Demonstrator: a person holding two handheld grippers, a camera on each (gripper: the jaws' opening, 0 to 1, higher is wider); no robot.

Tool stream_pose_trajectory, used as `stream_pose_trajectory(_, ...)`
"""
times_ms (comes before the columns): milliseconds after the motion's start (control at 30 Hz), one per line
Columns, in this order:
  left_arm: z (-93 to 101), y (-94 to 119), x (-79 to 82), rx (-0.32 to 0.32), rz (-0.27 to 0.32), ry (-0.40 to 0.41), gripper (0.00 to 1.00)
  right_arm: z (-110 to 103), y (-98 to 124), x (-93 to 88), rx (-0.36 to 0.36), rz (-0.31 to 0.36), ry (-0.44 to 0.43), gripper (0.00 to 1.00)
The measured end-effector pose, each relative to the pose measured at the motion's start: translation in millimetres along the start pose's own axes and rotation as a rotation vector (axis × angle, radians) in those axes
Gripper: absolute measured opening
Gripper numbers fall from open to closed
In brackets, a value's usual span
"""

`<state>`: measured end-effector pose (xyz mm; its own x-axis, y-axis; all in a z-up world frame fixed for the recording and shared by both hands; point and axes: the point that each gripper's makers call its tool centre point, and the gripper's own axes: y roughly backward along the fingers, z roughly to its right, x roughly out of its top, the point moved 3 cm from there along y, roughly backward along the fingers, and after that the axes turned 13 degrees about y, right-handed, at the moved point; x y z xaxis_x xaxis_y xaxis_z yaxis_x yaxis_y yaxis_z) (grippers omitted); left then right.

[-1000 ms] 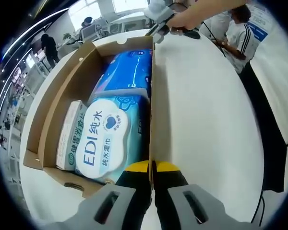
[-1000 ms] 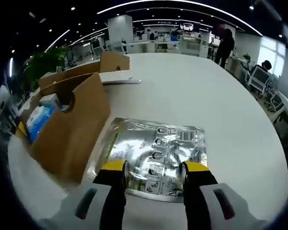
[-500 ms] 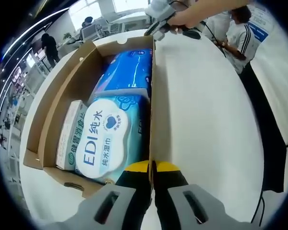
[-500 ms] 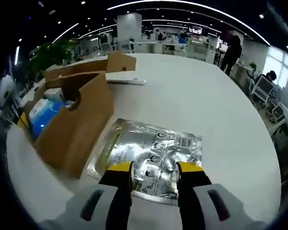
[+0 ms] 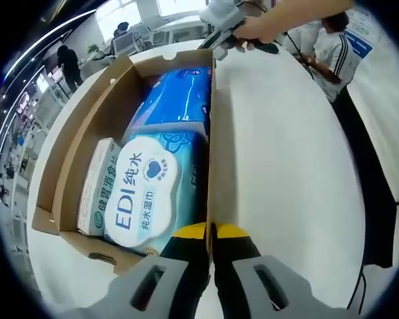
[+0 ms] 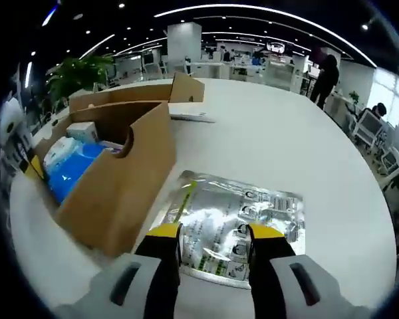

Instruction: Operate the shoe box by opening the lid, removing the specified soft item, and placing it in the target area until the item is outside and the box remains undamaged.

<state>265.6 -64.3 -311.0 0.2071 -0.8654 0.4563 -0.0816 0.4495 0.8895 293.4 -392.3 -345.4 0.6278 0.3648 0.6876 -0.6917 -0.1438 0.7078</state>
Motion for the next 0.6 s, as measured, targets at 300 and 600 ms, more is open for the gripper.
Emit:
stream_pose_trajectory(300,-0.1,0.2,0.0,0.0,0.0,0.001,0.01,-1.9,2.5,0.9,0.025,0.02,0.096,0.37)
stream_pose_trajectory(600,0.9,0.2,-0.5,0.007,0.005,-0.032,0.0,-0.7,1.8,0.7,0.018,0.0,0.054,0.36)
